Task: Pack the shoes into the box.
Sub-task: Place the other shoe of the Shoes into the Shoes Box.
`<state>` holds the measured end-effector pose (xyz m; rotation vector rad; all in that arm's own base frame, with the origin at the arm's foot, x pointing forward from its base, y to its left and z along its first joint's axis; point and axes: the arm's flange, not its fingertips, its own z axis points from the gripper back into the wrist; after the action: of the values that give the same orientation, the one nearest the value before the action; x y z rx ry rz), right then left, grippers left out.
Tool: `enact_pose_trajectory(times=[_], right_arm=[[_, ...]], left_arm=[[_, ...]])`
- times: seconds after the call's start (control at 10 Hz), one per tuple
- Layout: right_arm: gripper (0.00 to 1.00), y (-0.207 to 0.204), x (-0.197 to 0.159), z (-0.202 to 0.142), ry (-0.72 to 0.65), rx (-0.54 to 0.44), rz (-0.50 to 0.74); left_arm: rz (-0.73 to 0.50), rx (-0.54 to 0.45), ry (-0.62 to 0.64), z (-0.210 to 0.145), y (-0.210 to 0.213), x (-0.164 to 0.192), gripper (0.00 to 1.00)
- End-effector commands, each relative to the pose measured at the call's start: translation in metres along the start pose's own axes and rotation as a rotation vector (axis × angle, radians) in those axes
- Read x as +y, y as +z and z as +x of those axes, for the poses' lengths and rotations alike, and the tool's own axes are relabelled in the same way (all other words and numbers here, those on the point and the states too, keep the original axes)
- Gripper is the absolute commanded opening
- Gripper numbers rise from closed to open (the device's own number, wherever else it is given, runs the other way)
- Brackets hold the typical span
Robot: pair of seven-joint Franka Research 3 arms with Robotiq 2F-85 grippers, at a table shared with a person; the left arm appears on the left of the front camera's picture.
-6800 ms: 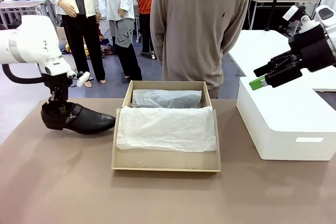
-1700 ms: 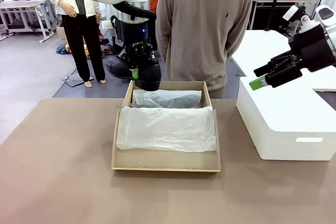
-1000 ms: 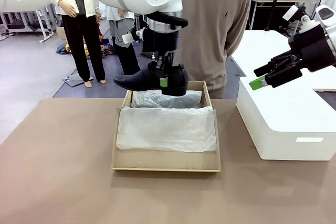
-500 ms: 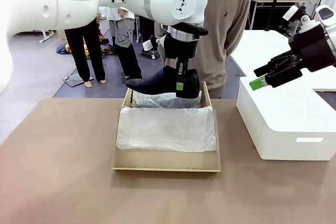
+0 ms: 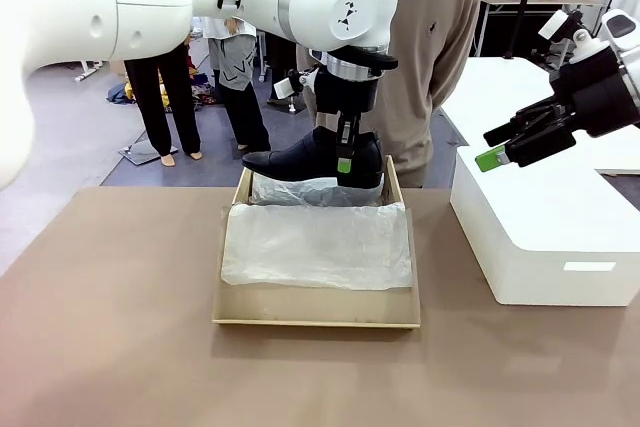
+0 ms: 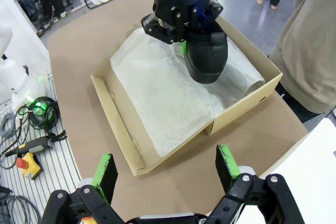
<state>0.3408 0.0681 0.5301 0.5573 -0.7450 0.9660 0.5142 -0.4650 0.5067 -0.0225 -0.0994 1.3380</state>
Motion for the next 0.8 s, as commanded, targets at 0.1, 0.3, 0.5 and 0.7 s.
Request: enact_pose_trajectory(times=[0.1, 0.3, 0.5, 0.7], right_arm=[[1.00, -0.003, -0.002, 0.000, 0.022, -0.036, 0.013], [1.00, -0.003, -0.002, 0.000, 0.022, -0.036, 0.013], [1.00, -0.003, -0.002, 0.000, 0.022, -0.036, 0.013], [1.00, -0.003, -0.002, 0.000, 0.022, -0.036, 0.013]], left_arm=[[0.000, 0.000, 0.000, 0.000, 0.000, 0.000, 0.00], [0.001, -0.010, 0.052, -0.010, -0.008, -0.005, 0.00], [-0.013, -0.015, 0.049, -0.017, -0.018, -0.011, 0.00], [0.008, -0.010, 0.126, -0.017, -0.025, -0.017, 0.00]])
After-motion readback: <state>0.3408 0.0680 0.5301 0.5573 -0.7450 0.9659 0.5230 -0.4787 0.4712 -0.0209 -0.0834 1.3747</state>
